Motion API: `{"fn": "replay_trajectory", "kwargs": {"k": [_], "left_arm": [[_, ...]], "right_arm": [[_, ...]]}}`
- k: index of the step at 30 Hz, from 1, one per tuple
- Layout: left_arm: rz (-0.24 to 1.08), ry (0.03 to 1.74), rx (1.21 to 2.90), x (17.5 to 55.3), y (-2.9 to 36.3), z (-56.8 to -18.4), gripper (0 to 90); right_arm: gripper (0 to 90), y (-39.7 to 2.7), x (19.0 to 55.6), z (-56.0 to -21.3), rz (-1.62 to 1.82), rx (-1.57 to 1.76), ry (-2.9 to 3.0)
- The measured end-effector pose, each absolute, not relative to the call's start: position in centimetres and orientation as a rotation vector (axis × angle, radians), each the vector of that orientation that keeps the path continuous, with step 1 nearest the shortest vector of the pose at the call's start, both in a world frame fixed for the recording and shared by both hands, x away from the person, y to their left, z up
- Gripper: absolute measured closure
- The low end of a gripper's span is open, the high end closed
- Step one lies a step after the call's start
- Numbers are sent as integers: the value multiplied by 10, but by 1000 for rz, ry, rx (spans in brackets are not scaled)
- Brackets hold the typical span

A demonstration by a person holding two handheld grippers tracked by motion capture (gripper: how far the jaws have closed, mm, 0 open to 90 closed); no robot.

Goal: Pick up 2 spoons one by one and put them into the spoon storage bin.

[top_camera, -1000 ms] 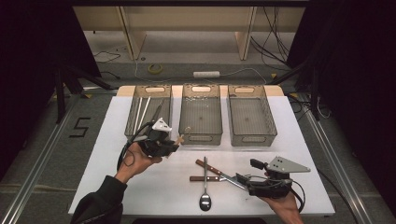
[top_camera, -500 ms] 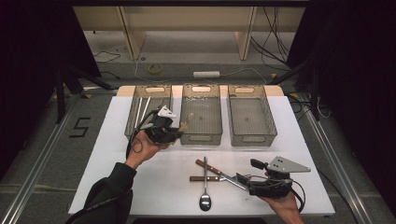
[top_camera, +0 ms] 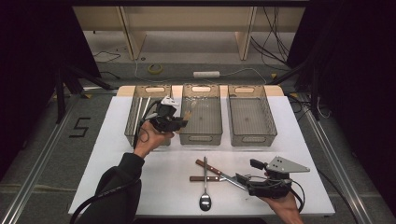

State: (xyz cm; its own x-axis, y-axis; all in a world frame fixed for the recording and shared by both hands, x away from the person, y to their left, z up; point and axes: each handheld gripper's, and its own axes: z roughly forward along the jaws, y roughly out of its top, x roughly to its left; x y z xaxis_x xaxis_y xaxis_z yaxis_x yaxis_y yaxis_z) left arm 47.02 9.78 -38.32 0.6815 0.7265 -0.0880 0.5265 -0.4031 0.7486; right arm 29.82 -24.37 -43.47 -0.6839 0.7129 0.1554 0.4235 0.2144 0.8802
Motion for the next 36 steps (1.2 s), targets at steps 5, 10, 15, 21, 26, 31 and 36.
{"fn": "replay_trajectory", "kwargs": {"k": [5,10,15,21,26,31,36], "left_arm": [[317,964,2091,478,89,-383,760],[316,973,2076,483,84,-382,760],[315,986,2067,487,81,-382,760],[319,998,2062,493,78,-383,760],[312,1022,2059,500,76,-387,759],[305,1055,2050,506,74,-394,758],[305,1075,2059,509,73,-398,757]], "right_arm": [[231,-245,298,-434,1463,1067,2204],[231,-245,298,-435,1467,1066,2204],[231,-244,297,-434,1466,1071,2206],[231,-244,298,-435,1464,1067,2208],[231,-244,298,-435,1465,1067,2210],[231,-244,298,-435,1467,1068,2211],[231,-244,298,-435,1466,1068,2214]]}}
